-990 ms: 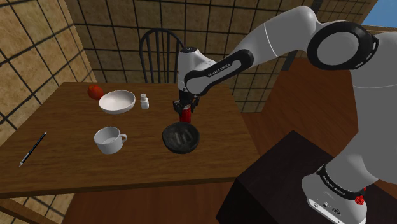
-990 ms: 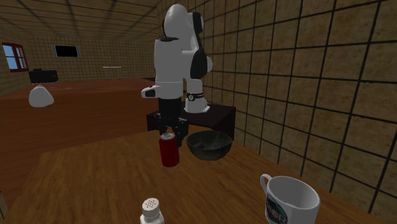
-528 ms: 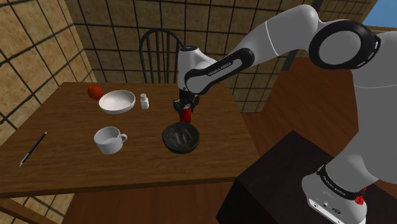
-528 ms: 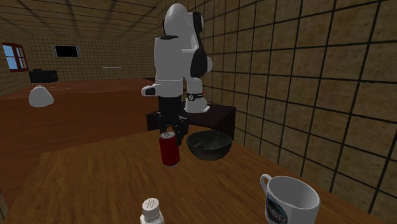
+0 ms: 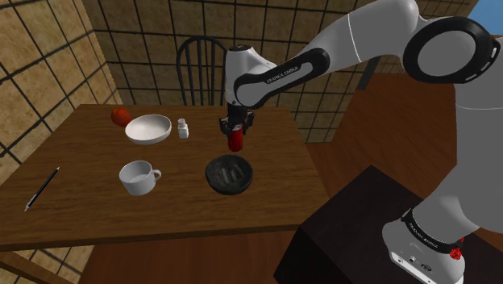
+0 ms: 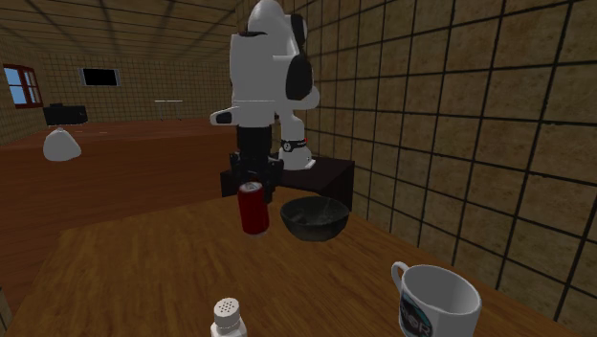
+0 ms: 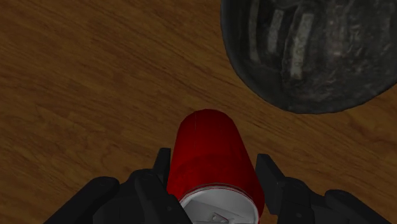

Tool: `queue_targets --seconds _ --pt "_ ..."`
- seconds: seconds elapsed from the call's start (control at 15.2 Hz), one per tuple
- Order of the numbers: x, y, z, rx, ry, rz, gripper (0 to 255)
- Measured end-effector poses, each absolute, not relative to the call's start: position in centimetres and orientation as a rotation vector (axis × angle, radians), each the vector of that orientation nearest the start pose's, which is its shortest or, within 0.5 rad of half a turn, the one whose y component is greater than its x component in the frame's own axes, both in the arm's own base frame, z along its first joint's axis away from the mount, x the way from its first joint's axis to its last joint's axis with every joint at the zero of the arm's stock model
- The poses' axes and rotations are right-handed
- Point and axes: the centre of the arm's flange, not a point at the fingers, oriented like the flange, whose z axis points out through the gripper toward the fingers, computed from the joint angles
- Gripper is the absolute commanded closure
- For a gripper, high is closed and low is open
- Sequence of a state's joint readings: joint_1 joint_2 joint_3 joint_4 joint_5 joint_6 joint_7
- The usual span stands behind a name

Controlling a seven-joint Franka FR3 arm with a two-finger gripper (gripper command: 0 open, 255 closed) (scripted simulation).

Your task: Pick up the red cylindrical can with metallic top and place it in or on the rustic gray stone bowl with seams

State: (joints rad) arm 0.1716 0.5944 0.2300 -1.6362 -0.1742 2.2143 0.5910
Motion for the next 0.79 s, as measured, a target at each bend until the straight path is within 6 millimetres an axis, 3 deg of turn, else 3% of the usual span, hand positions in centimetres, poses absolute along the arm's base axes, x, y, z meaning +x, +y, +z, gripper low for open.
queue_targets --seconds 0.79 --pt "64.1 24.7 34.2 -3.144 0.194 -0.012 255"
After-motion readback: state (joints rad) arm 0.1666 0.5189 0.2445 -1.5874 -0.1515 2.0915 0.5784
